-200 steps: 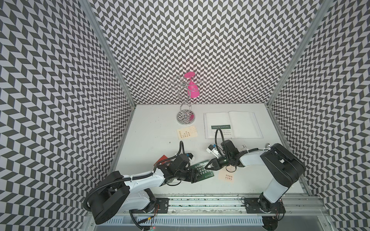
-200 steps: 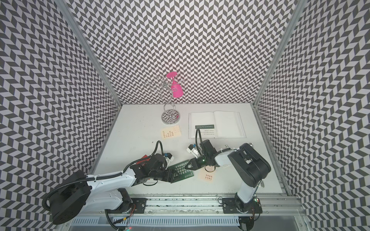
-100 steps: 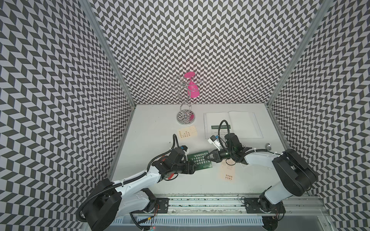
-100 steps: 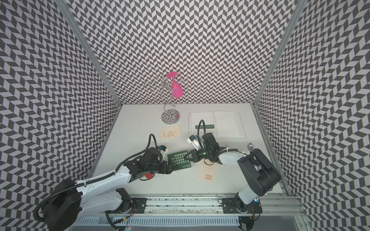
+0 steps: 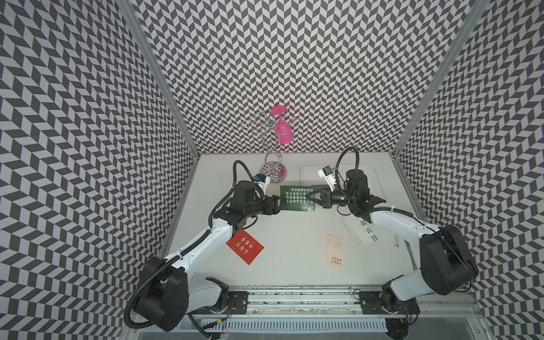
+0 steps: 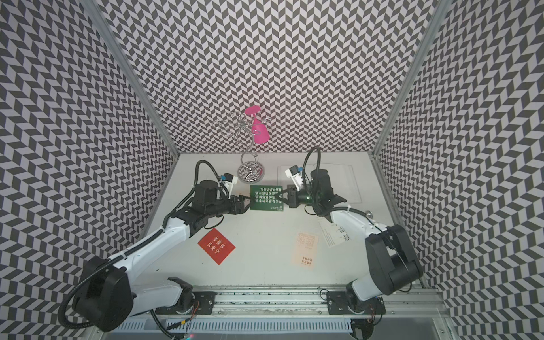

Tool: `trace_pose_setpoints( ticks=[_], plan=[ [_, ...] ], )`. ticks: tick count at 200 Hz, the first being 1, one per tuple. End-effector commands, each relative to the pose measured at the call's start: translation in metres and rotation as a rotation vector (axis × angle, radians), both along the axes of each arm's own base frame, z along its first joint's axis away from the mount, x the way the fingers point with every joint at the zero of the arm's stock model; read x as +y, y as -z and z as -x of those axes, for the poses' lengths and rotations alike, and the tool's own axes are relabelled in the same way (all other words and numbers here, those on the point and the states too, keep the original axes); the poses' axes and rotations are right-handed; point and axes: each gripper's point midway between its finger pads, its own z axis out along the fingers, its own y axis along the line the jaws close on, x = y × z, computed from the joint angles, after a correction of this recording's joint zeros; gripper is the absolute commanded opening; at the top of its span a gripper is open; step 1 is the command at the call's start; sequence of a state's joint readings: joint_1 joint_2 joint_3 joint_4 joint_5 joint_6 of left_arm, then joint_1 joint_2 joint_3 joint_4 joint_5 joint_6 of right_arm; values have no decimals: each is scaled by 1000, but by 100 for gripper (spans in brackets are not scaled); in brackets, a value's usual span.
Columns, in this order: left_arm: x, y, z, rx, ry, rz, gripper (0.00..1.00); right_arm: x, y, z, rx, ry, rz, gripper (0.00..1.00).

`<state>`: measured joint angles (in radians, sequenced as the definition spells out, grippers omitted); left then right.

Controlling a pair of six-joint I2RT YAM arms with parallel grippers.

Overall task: Place the photos into the photo albums
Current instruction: Pick up the photo at the center of the board, then insert the photo into the photo album.

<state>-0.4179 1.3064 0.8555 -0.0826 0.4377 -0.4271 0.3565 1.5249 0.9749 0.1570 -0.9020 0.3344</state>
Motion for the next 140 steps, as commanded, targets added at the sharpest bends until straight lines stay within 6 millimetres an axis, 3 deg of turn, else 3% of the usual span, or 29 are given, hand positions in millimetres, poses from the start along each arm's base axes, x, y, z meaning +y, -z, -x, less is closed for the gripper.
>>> trace_pose_setpoints(
  ticks=[1, 44, 82, 140],
  plan=[
    [-21, -39, -26, -120, 63, 58, 67, -20, -19, -41, -78, 82, 3, 0],
    [-54, -43, -74, -124, 76, 59, 60, -68, -21, -107, -97, 191, 36, 0],
    [-94, -29, -102, -104, 104, 34, 54, -103, 8, -148, -60, 247, 117, 0],
    [-146, 8, -134, -78, 143, 12, 43, -134, 50, -192, -40, 290, 323, 0]
  ],
)
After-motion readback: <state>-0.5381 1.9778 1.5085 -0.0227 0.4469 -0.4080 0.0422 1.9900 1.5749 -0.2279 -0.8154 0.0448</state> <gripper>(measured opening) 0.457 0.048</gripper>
